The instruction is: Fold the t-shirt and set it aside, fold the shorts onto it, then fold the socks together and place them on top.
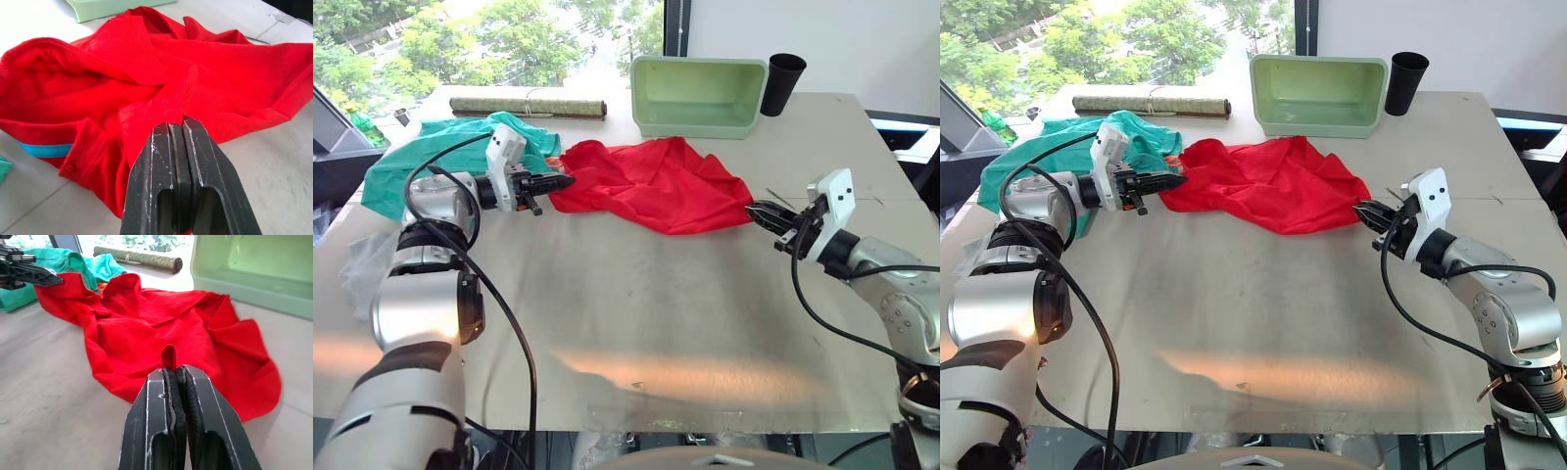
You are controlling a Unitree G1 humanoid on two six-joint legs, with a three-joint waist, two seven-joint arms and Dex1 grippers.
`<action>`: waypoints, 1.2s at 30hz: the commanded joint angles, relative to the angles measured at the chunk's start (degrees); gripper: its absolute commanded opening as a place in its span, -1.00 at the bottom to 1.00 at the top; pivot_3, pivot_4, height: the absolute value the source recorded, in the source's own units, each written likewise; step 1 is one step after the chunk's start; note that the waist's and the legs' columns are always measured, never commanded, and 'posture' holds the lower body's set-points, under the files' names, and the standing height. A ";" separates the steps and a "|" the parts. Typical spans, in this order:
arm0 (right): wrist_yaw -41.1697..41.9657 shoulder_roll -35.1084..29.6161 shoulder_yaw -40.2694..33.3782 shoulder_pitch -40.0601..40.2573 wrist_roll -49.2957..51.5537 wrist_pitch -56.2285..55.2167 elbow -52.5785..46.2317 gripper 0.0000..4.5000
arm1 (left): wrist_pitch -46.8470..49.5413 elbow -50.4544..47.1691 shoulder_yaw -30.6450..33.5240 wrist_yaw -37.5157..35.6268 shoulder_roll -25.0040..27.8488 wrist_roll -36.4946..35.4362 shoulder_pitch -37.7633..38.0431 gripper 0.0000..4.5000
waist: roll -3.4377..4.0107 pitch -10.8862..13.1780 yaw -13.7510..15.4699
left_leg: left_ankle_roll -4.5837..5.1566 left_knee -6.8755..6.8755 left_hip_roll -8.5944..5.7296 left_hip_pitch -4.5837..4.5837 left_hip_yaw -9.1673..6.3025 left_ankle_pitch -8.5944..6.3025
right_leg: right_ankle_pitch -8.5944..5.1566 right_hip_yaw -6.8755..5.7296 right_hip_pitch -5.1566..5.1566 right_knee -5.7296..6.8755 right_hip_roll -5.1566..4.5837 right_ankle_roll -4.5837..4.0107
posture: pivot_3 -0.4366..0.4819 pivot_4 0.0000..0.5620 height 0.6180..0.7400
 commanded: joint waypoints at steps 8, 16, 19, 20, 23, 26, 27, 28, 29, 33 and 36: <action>4.86 -6.25 -6.45 0.64 8.88 3.99 -2.64 -1.00 | 6.40 -3.27 -0.24 -12.31 1.25 -1.82 -2.83 -0.98 | -0.01 0.01 0.03 | 0.00 0.01 -0.02 -0.02 -0.01 0.00 | 0.00 -0.02 0.00 -0.01 -0.01 0.00 | -0.05 -0.47 0.92; 6.08 -11.66 -2.31 -38.53 -11.81 -24.02 43.77 -1.00 | 0.60 4.81 14.51 13.37 -3.15 -10.70 -24.60 -0.98 | -0.27 0.28 -0.09 | 0.03 0.03 -0.08 -0.15 -0.01 -0.01 | 0.02 0.08 -0.27 0.16 0.00 0.01 | -0.05 -0.47 0.92; 2.93 -12.05 -1.37 -56.40 -18.80 -40.58 65.76 -1.00 | -5.08 7.00 19.45 28.23 -4.04 -12.18 -31.58 -0.98 | 0.01 0.93 -0.83 | -0.04 -0.04 -0.46 -0.38 -0.31 0.03 | -0.06 0.69 -0.75 0.52 -0.01 -0.09 | -0.05 -0.47 0.92; 1.33 -12.09 -1.88 -61.86 -20.07 -45.53 71.74 -1.00 | -6.90 7.44 20.98 32.66 -4.01 -12.59 -33.95 -0.98 | 0.02 0.94 -0.87 | -0.04 -0.17 -0.77 -0.51 -0.27 0.04 | -0.12 0.69 -1.21 0.71 -0.30 0.00 | -0.05 -0.47 0.92; -1.70 -12.50 -3.45 -73.13 -22.17 -56.45 83.10 -1.00 | -9.20 8.16 25.23 40.21 -3.43 -14.47 -39.79 -0.98 | 0.03 0.97 -1.25 | -0.20 -0.15 -0.68 -0.89 -0.22 0.14 | -0.29 0.85 -1.56 0.73 -0.18 0.04 | -0.05 -0.47 0.92; -2.81 -13.56 -5.01 -78.98 -22.74 -62.20 89.15 -1.00 | -9.33 8.34 28.17 41.67 -2.72 -15.91 -43.82 -0.98 | 0.03 0.97 -1.47 | -0.20 -0.37 -0.66 -1.00 -0.09 0.13 | -0.29 0.84 -1.72 0.69 -0.17 0.04 | -0.05 -0.47 0.92; -2.81 -13.90 -5.68 -80.01 -22.58 -63.26 90.27 -1.00 | -9.31 8.32 28.87 41.61 -2.49 -16.23 -44.79 -0.98 | 0.03 0.97 -1.46 | -0.20 -0.47 -0.66 -1.00 -0.07 0.13 | -0.29 0.83 -1.74 0.60 -0.17 0.04 | -0.05 -0.47 0.92; -2.27 -14.25 -6.56 -80.67 -21.95 -63.25 91.05 -1.00 | -9.00 8.24 29.75 41.13 -2.11 -16.85 -45.86 -0.98 | 0.04 0.98 -1.45 | -0.20 -0.63 -0.66 -1.00 -0.05 0.13 | -0.29 0.81 -1.73 0.39 -0.17 0.04 | -0.05 -0.47 0.92; -1.75 -14.44 -7.19 -81.07 -21.60 -63.26 91.69 -1.00 | -8.78 8.21 30.37 40.77 -1.87 -17.19 -46.49 -0.98 | 0.04 0.98 -1.46 | -0.20 -0.79 -0.66 -1.00 -0.01 0.13 | -0.29 0.81 -1.73 0.12 -0.17 0.04 | -0.05 -0.47 0.92; 1.61 -14.74 -7.95 -79.32 -21.59 -62.45 92.11 -1.00 | -7.83 7.87 30.27 37.23 -1.12 -16.68 -46.86 -0.98 | 0.16 1.06 -1.46 | -0.21 -0.71 -0.72 -0.96 0.08 0.13 | -0.29 0.84 -1.73 0.14 -0.26 0.05 | -0.05 -0.47 0.92; 3.80 -14.37 -7.82 -77.62 -21.72 -61.76 91.59 -1.00 | -7.47 7.75 29.27 35.47 -1.02 -15.72 -46.00 -0.98 | 0.16 1.07 -1.47 | -0.21 -0.52 -0.66 -0.97 0.05 0.13 | -0.28 0.82 -1.71 0.35 -0.24 0.05 | -0.05 -0.47 0.92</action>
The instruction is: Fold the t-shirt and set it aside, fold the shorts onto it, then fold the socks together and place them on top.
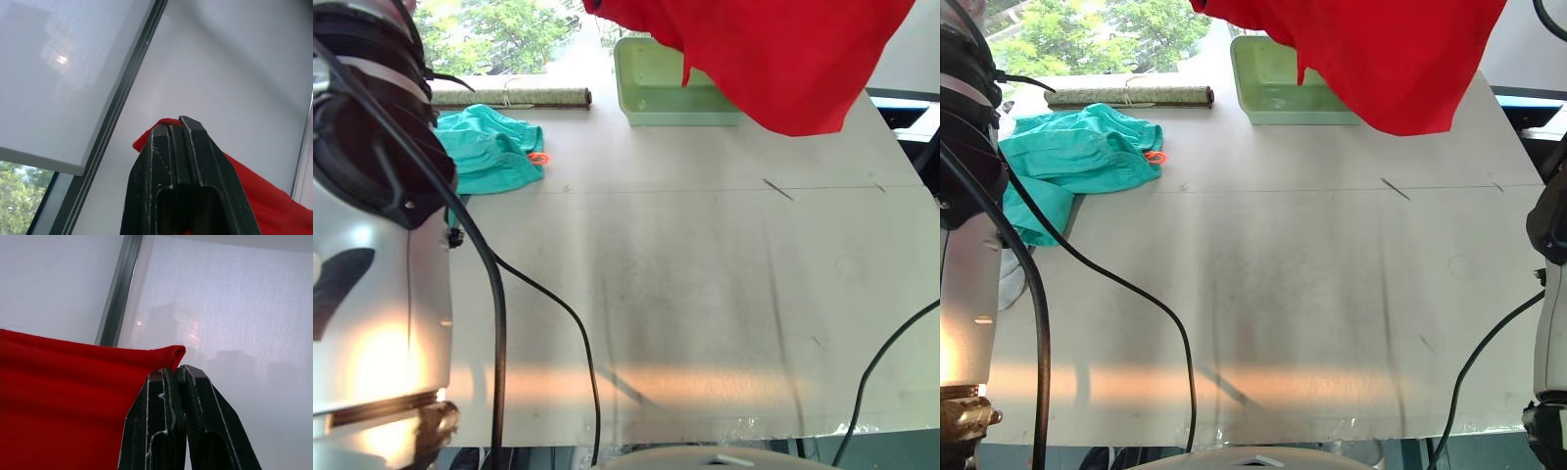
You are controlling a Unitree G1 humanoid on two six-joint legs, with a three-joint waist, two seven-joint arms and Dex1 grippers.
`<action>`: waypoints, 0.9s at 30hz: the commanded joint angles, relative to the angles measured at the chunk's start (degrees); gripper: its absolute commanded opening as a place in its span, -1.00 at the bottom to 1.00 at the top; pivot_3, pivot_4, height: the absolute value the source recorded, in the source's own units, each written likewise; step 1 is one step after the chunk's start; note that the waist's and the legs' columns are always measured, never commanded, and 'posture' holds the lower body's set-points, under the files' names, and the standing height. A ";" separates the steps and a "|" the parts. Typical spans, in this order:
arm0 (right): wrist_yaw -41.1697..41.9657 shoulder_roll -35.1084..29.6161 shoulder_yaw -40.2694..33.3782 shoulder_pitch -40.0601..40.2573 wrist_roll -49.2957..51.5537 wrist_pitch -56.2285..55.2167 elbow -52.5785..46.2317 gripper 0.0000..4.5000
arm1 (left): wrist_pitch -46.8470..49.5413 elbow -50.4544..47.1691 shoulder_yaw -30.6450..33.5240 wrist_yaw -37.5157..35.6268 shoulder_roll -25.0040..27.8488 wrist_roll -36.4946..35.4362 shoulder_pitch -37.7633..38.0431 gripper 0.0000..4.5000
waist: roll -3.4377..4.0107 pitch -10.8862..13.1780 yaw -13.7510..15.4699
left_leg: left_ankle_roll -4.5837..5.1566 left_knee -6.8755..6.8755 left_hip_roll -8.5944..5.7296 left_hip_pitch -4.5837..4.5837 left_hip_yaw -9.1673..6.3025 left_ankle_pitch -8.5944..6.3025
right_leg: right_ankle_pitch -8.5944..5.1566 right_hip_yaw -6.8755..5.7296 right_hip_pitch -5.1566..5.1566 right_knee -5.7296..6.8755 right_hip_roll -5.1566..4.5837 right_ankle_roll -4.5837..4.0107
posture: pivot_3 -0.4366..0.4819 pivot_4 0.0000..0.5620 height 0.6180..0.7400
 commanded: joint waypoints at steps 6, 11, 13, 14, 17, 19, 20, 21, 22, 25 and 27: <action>12.46 -1.12 -1.25 1.82 2.66 7.75 -4.42 -1.00 | 2.43 -2.17 -2.24 -7.51 3.16 1.62 0.47 -0.98 | 0.04 0.03 -0.19 | 0.00 0.51 0.04 0.10 -0.02 0.00 | 0.00 0.05 0.01 0.78 -0.01 0.01 | -0.05 -0.47 0.92; 29.83 -4.76 0.91 5.08 6.60 28.54 -13.59 -1.00 | 10.06 -3.27 -6.09 -23.99 5.05 2.68 1.29 -0.98 | 0.05 0.04 -0.02 | 0.00 0.57 0.11 0.07 -0.07 0.00 | 0.00 0.01 0.01 0.79 0.09 0.00 | -0.05 -0.47 0.92; 35.33 -7.35 1.94 9.04 8.79 38.73 -20.73 -1.00 | 12.96 -3.95 -8.26 -31.05 6.29 3.52 2.19 -0.98 | 0.05 0.04 0.04 | 0.00 0.58 0.12 0.02 -0.09 0.00 | 0.00 -0.02 0.01 0.71 0.08 0.00 | -0.05 -0.47 0.92; 37.04 -8.51 2.21 11.16 9.80 42.71 -24.19 -1.00 | 14.10 -4.31 -9.36 -34.32 6.91 3.94 2.67 -0.98 | 0.05 0.04 0.05 | 0.00 0.59 0.12 -0.01 -0.09 0.00 | 0.00 -0.02 0.01 0.70 0.08 0.00 | -0.05 -0.47 0.92; 41.15 -11.88 2.76 18.51 13.18 53.41 -34.41 -1.00 | 16.84 -4.99 -12.63 -42.11 8.84 5.40 4.23 -0.98 | 0.06 0.04 -0.03 | 0.00 0.59 0.12 -0.03 -0.10 0.00 | -0.01 -0.02 0.00 0.67 0.07 0.00 | -0.05 -0.47 0.92; 43.14 -13.30 2.71 22.45 15.09 57.76 -39.34 -1.00 | 17.53 -5.19 -14.12 -44.85 9.54 6.17 5.08 -0.98 | 0.07 0.05 -0.18 | 0.00 0.64 0.15 -0.01 -0.11 0.00 | -0.01 -0.02 0.00 0.74 0.09 0.00 | -0.05 -0.47 0.92; 44.00 -13.82 2.86 23.69 15.71 59.34 -40.88 -1.00 | 17.89 -5.22 -14.72 -45.82 9.70 6.50 5.33 -0.98 | 0.07 0.05 -0.23 | 0.00 0.67 0.17 0.01 -0.10 0.00 | -0.01 0.00 0.00 0.78 0.10 0.00 | -0.05 -0.47 0.92; 44.90 -14.41 3.30 24.68 16.21 61.09 -42.20 -1.00 | 18.26 -5.22 -15.28 -46.84 9.83 6.75 5.50 -0.98 | 0.08 0.05 -0.23 | 0.00 0.74 0.20 0.03 -0.11 0.00 | -0.01 0.00 0.00 0.83 0.13 0.00 | -0.05 -0.47 0.92; 46.58 -15.14 4.12 25.93 16.64 62.44 -43.61 -1.00 | 18.43 -5.31 -16.38 -48.74 9.99 7.46 5.90 -0.98 | 0.08 0.05 -0.21 | 0.00 0.81 0.24 0.02 -0.11 0.00 | -0.01 0.00 0.01 0.86 0.15 0.00 | -0.05 -0.47 0.92; 48.09 -15.04 5.88 27.61 15.76 61.62 -43.79 -1.00 | 16.70 -5.69 -19.26 -51.10 9.29 8.98 7.54 -0.98 | 0.08 0.05 -0.25 | 0.00 1.10 0.35 0.03 -0.10 0.00 | -0.01 0.00 0.07 0.93 0.22 0.00 | -0.05 -0.47 0.92; 45.05 -11.71 6.40 26.50 12.88 54.72 -39.18 -1.00 | 10.93 -5.15 -20.27 -44.55 6.37 10.99 8.90 -0.98 | 0.08 0.05 -0.16 | 0.00 1.27 0.38 0.04 -0.11 0.00 | -0.01 -0.01 0.11 1.03 0.24 0.00 | -0.05 -0.47 0.92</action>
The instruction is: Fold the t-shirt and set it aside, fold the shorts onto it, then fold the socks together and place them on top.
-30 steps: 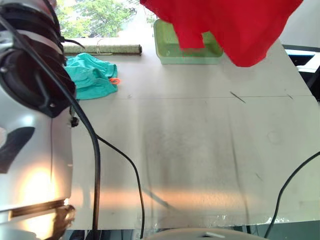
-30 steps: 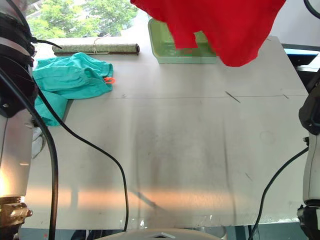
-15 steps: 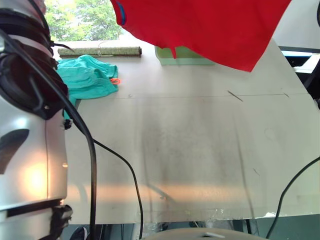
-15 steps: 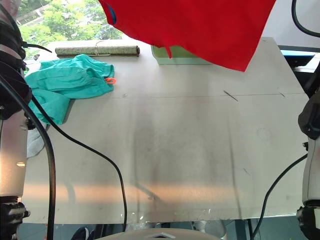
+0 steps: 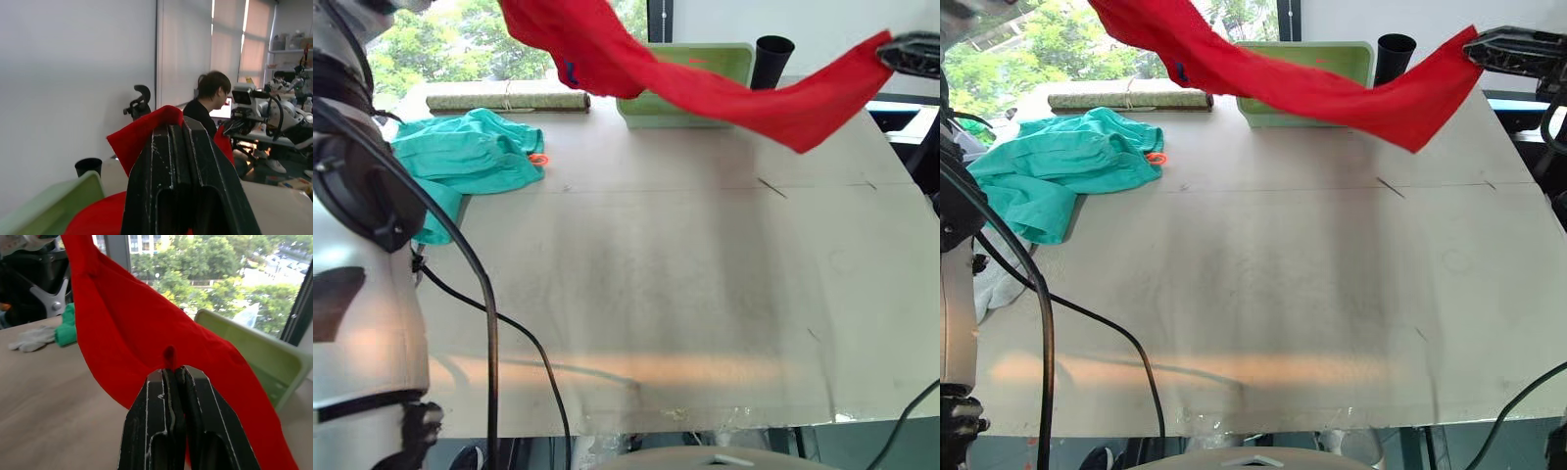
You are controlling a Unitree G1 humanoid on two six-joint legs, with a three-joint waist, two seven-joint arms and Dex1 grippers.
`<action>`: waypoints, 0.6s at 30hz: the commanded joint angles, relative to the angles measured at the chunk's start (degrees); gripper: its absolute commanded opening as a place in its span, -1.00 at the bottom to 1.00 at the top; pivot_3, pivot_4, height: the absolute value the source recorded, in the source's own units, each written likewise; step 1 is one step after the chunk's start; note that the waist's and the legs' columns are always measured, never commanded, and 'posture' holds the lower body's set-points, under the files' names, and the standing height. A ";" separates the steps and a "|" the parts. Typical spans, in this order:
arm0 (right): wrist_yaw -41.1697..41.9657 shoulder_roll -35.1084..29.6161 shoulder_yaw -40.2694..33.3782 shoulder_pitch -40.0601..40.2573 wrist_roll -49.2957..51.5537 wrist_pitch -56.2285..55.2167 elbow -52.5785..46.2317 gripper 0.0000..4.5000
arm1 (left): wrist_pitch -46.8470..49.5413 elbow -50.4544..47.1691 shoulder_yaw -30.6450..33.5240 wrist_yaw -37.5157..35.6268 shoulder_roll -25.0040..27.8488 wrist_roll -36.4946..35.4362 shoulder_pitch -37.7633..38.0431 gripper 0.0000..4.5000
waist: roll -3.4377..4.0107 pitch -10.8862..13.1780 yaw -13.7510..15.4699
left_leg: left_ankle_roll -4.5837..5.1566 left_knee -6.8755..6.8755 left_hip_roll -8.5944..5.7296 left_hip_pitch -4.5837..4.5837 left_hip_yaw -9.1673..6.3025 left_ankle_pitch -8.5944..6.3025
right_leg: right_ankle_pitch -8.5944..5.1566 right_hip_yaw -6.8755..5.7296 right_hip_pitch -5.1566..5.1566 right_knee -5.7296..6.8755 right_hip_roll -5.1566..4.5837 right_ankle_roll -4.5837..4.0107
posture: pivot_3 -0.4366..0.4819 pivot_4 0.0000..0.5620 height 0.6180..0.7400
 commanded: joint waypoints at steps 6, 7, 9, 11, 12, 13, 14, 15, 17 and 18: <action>-19.10 14.07 1.66 -11.86 -14.49 -37.95 28.87 -1.00 | -23.75 0.97 -1.47 39.10 -12.68 7.77 1.71 -0.98 | -0.08 0.03 0.39 | 0.02 0.21 -0.01 0.09 0.02 0.00 | 0.04 0.03 0.18 0.21 -0.07 0.03 | -0.05 -0.47 0.92; -22.42 15.31 1.14 -13.46 -15.33 -42.58 31.98 -1.00 | -25.78 1.28 -1.52 43.96 -13.67 8.70 1.47 -0.98 | -0.07 0.04 0.28 | 0.02 0.21 -0.02 0.03 0.07 0.00 | 0.04 0.09 0.07 0.26 -0.07 0.03 | -0.05 -0.47 0.92; -28.95 17.09 -0.74 -17.05 -15.96 -50.70 37.46 -1.00 | -29.57 1.74 -1.26 51.70 -15.00 10.05 0.52 -0.98 | -0.07 0.05 0.12 | 0.01 0.00 -0.04 -0.04 0.21 0.00 | 0.03 0.19 -0.18 0.23 -0.06 0.01 | -0.05 -0.47 0.92; -31.57 17.61 -3.06 -20.05 -14.99 -54.71 40.30 -1.00 | -30.66 2.01 0.57 54.56 -15.22 9.01 -0.88 -0.98 | -0.07 0.05 0.02 | 0.00 -0.16 -0.05 -0.06 0.38 0.01 | 0.02 0.29 -0.36 0.16 -0.04 0.00 | -0.05 -0.47 0.92; -31.68 17.56 -4.48 -21.42 -14.13 -56.05 41.08 -1.00 | -30.82 2.06 1.75 55.04 -15.02 8.08 -1.79 -0.98 | -0.07 0.06 0.02 | 0.00 -0.30 -0.05 -0.09 0.47 0.01 | 0.02 0.33 -0.50 0.17 -0.04 -0.01 | -0.05 -0.47 0.92; -31.47 17.36 -6.15 -22.84 -13.07 -57.05 41.65 -1.00 | -30.71 2.11 3.14 55.32 -14.66 6.99 -2.87 -0.98 | -0.07 0.07 0.01 | -0.02 -0.48 -0.06 -0.12 0.58 0.02 | 0.02 0.39 -0.65 0.17 -0.04 -0.01 | -0.05 -0.47 0.92; -31.16 17.05 -7.56 -23.91 -12.20 -57.78 41.95 -1.00 | -30.43 2.12 4.52 54.87 -14.23 5.87 -3.83 -0.98 | -0.07 0.08 0.02 | -0.06 -0.70 -0.11 -0.12 0.62 0.04 | 0.02 0.42 -0.72 0.13 -0.04 -0.01 | -0.05 -0.47 0.92; -30.37 16.62 -8.95 -24.76 -11.27 -58.31 42.03 -1.00 | -30.15 2.09 5.93 53.95 -13.68 4.76 -4.79 -0.98 | -0.06 0.08 0.02 | -0.11 -0.83 -0.12 -0.12 0.63 0.07 | 0.02 0.42 -0.74 -0.10 -0.03 -0.01 | -0.05 -0.47 0.92; -28.96 15.88 -11.04 -25.75 -9.72 -58.14 41.63 -1.00 | -29.01 1.94 8.71 51.00 -12.60 2.29 -6.59 -0.98 | -0.06 0.08 0.03 | -0.16 -0.92 -0.12 -0.13 0.64 0.10 | 0.02 0.40 -0.73 -0.22 -0.01 -0.02 | -0.05 -0.47 0.92; -28.12 15.54 -11.81 -25.95 -9.03 -57.82 41.25 -1.00 | -28.30 1.80 9.92 48.97 -12.05 1.09 -7.46 -0.98 | -0.06 0.08 0.03 | -0.16 -0.94 -0.12 -0.13 0.64 0.10 | 0.02 0.39 -0.72 -0.27 -0.01 -0.01 | -0.05 -0.47 0.92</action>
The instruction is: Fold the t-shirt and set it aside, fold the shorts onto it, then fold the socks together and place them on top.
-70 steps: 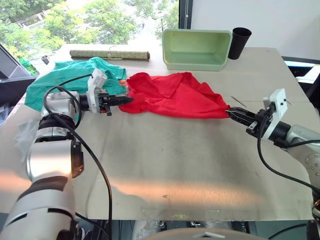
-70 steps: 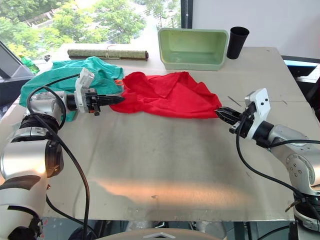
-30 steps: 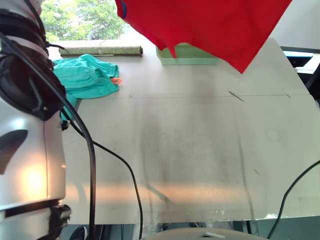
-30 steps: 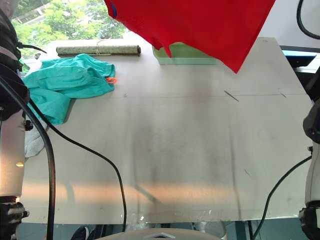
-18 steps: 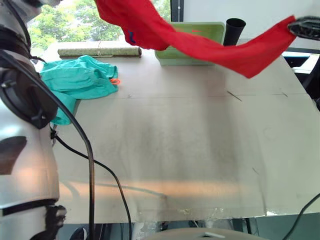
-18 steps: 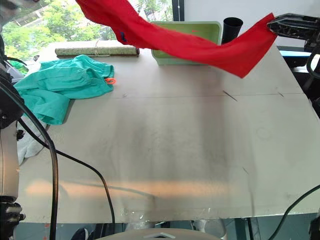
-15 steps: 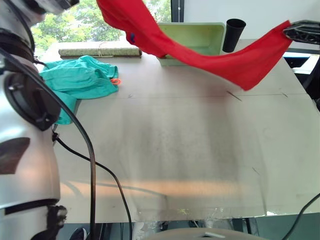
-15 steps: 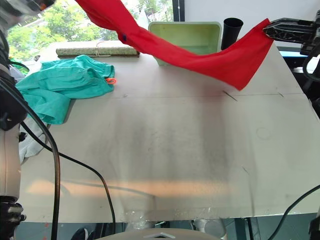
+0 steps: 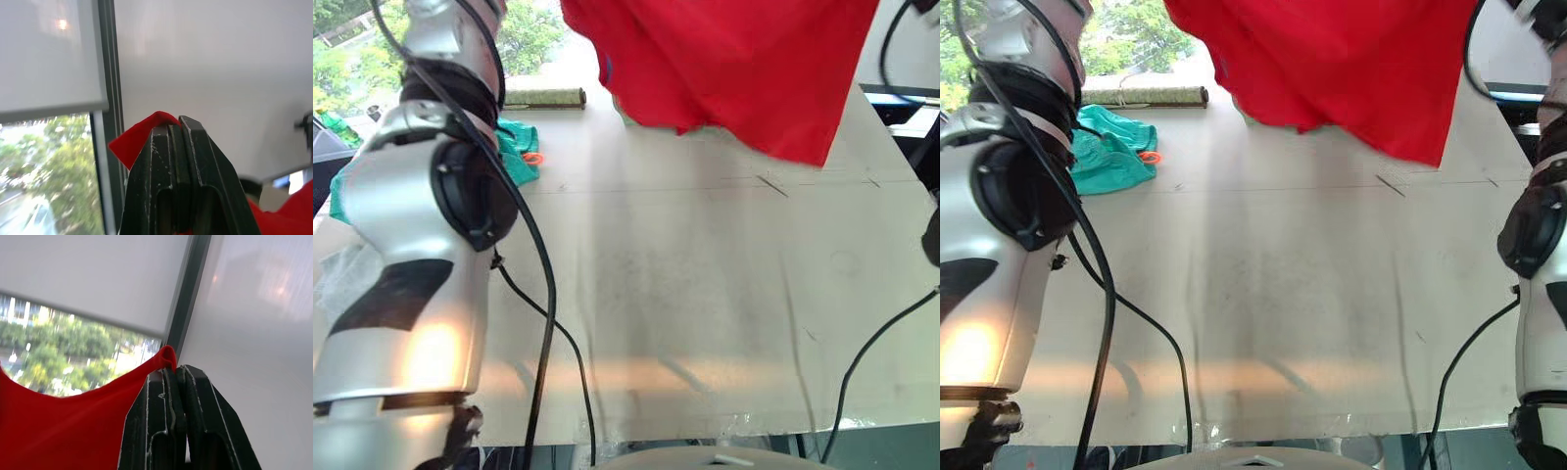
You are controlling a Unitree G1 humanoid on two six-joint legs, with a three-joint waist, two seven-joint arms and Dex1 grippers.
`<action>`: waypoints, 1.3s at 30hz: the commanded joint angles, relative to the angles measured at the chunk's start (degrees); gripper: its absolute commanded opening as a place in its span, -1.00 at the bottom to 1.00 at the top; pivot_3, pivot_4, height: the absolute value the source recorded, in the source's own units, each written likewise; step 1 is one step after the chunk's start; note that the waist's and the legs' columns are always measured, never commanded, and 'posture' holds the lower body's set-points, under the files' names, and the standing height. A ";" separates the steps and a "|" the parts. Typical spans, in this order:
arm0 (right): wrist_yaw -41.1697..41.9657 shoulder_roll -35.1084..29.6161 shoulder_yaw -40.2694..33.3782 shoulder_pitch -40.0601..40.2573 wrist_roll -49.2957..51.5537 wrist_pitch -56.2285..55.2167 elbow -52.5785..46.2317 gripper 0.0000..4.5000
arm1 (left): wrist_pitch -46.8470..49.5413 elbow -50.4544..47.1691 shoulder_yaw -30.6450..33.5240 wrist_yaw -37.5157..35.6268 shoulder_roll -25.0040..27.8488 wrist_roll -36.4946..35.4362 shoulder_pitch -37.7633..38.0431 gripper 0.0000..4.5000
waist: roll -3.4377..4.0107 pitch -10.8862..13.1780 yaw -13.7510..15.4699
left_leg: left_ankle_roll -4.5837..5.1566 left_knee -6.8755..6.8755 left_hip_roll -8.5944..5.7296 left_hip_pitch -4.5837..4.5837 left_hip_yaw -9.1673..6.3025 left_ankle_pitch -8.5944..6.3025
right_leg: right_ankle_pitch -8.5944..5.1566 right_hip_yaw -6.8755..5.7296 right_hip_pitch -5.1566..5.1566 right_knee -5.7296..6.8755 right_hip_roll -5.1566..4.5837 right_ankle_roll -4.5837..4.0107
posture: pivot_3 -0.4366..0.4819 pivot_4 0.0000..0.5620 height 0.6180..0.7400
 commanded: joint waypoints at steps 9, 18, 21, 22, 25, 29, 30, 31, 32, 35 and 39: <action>13.73 -2.84 -4.31 8.94 9.57 18.08 -17.54 -1.00 | 7.74 -4.80 1.44 -27.78 9.37 -4.83 -3.39 -0.98 | 0.02 0.00 0.01 | 0.00 0.24 0.01 0.05 -0.24 0.00 | 0.00 -0.16 0.27 0.21 -0.01 0.00 | -0.05 -0.47 0.92; 6.69 3.74 -7.07 53.13 22.96 39.49 -63.88 -1.00 | 32.05 -42.95 -4.76 -47.63 17.77 -11.36 37.14 -0.98 | 0.48 -0.22 -0.27 | 0.00 0.98 0.27 0.11 -0.70 0.00 | -0.01 -0.39 0.64 0.61 0.07 -0.02 | -0.05 -0.47 0.92; 4.83 5.65 -7.60 65.14 25.60 41.19 -73.39 -1.00 | 41.14 -64.24 -1.26 -43.27 18.45 -17.28 56.05 -0.98 | 0.43 -0.19 -0.19 | 0.00 0.96 0.31 0.13 -0.89 0.00 | -0.03 -0.40 0.76 0.55 0.11 -0.05 | -0.05 -0.47 0.92; 4.54 6.05 -7.39 68.81 25.61 41.09 -75.68 -1.00 | 43.92 -69.31 0.38 -40.89 18.04 -18.97 61.18 -0.98 | 0.42 -0.19 0.01 | 0.00 1.01 0.30 0.13 -0.91 0.00 | -0.03 -0.41 0.77 0.56 0.10 -0.04 | -0.05 -0.47 0.92; 3.92 6.72 -6.96 76.08 25.67 40.18 -80.09 -1.00 | 45.39 -80.08 2.55 -38.34 17.70 -21.42 73.78 -0.98 | 0.35 -0.26 0.48 | 0.01 1.10 0.23 0.29 -1.07 -0.01 | -0.03 -0.45 1.09 0.52 0.08 -0.03 | -0.05 -0.47 0.92; 4.56 7.51 -6.76 85.87 24.70 37.84 -84.31 -1.00 | 40.59 -88.86 4.47 -37.24 16.29 -21.08 90.54 -0.98 | 0.33 -0.28 0.70 | 0.02 0.90 0.10 0.98 -1.18 -0.03 | -0.05 -0.45 1.77 0.44 0.05 -0.01 | -0.05 -0.47 0.92; 5.35 7.42 -6.56 88.51 24.06 36.68 -85.01 -1.00 | 37.78 -89.71 4.42 -37.70 16.02 -20.40 94.33 -0.98 | 0.29 -0.29 0.76 | 0.01 0.73 0.10 1.36 -1.31 -0.03 | -0.07 -0.50 2.19 0.20 0.10 -0.01 | -0.05 -0.47 0.92; 6.43 7.25 -6.32 91.24 23.54 35.58 -85.88 -1.00 | 34.31 -90.29 4.38 -38.63 15.64 -19.46 98.21 -0.98 | 0.22 -0.33 0.79 | 0.01 0.56 0.08 1.43 -1.37 -0.04 | -0.07 -0.56 2.26 0.07 0.11 0.00 | -0.05 -0.47 0.92; 6.92 7.15 -6.26 93.56 23.32 34.97 -86.78 -1.00 | 31.76 -90.81 4.32 -39.22 15.34 -18.90 101.45 -0.98 | 0.16 -0.36 0.79 | 0.03 0.30 0.01 1.43 -1.41 -0.04 | -0.05 -0.59 2.24 -0.08 0.09 0.00 | -0.05 -0.47 0.92; 7.80 7.71 -6.14 100.51 23.69 33.77 -90.28 -1.00 | 26.42 -90.47 4.25 -39.75 14.81 -18.44 108.17 -0.98 | 0.03 -0.46 0.95 | 0.03 0.16 -0.06 1.50 -1.51 -0.05 | -0.05 -0.58 2.28 -0.11 0.05 0.00 | -0.05 -0.47 0.92; 10.40 8.97 -6.33 110.87 23.27 29.94 -94.24 -1.00 | 19.62 -87.12 3.20 -39.35 15.05 -16.37 111.96 -0.98 | -0.04 -0.52 1.65 | 0.04 0.05 -0.15 1.53 -1.70 -0.06 | -0.08 -0.59 2.30 -0.18 0.05 0.05 | -0.05 -0.47 0.92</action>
